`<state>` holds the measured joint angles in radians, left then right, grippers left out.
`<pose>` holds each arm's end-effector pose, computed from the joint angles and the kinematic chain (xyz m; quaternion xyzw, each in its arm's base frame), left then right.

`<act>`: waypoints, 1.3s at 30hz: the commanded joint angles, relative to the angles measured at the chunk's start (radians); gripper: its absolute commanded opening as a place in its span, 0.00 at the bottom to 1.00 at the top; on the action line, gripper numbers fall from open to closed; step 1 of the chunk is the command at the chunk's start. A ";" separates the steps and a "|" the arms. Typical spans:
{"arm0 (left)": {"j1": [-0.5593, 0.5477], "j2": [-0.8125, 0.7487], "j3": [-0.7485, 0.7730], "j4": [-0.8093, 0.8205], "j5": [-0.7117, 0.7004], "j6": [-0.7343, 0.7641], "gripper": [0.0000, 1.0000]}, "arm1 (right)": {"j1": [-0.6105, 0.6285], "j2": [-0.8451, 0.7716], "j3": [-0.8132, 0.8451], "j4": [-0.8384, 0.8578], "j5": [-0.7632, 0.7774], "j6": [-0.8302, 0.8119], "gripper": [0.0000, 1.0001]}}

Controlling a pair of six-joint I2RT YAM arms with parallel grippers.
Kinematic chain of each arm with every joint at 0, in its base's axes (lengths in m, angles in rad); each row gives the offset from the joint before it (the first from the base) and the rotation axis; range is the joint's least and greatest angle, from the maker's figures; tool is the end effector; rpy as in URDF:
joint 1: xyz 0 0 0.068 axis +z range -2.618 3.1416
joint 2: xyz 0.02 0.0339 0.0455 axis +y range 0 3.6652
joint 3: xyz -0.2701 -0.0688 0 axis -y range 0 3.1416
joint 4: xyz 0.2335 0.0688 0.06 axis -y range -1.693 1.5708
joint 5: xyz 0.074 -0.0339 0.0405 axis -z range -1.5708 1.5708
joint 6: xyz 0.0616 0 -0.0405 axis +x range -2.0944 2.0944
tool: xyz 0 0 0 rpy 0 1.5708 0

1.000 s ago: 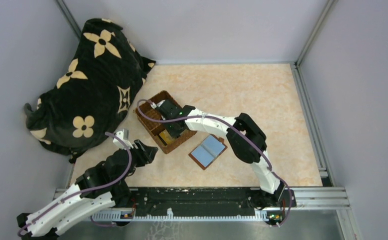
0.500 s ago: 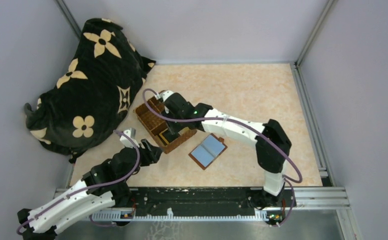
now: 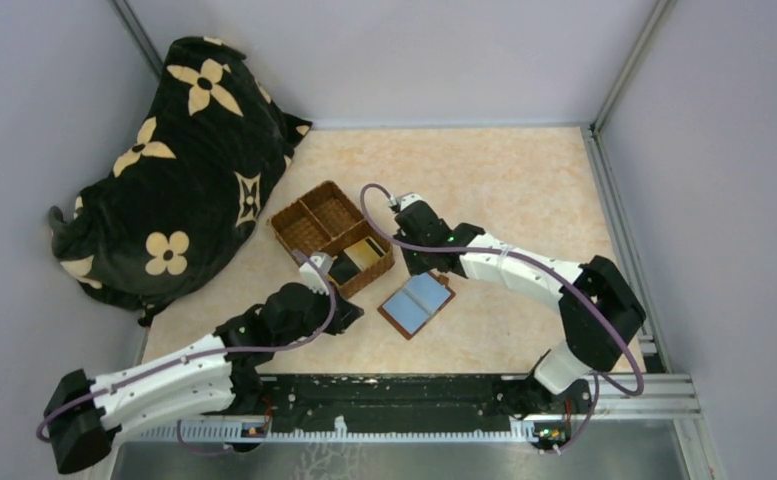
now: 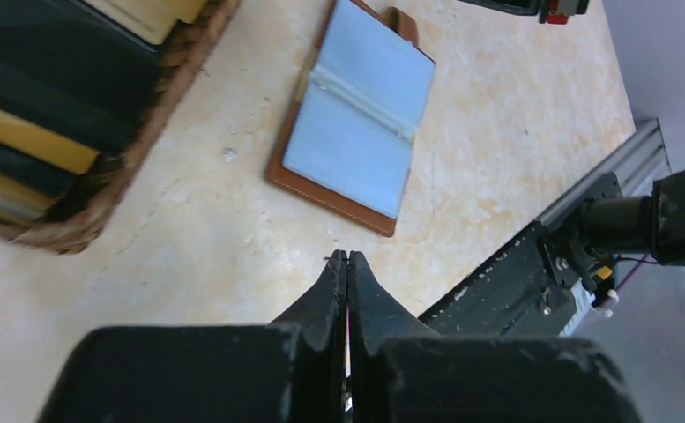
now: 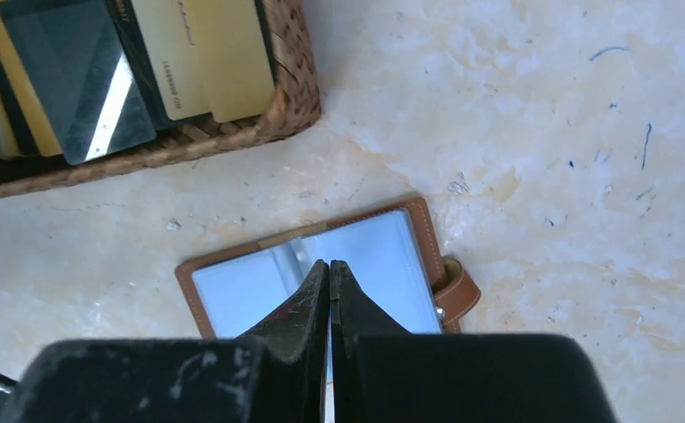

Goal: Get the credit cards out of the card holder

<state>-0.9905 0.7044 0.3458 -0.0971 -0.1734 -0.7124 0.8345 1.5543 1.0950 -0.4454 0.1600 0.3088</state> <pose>0.1047 -0.1404 0.2034 0.0718 0.8436 -0.3481 0.4026 0.2321 0.2414 0.2278 -0.2195 0.9165 0.1128 0.3149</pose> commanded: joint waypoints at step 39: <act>-0.179 0.889 0.084 0.701 0.250 -0.103 0.05 | -0.046 0.117 -0.138 0.197 -0.007 0.039 0.09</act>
<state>-1.1900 1.6020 0.4480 0.5838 0.0822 -0.7856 0.8036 1.7409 1.0027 -0.2588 0.1482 0.3435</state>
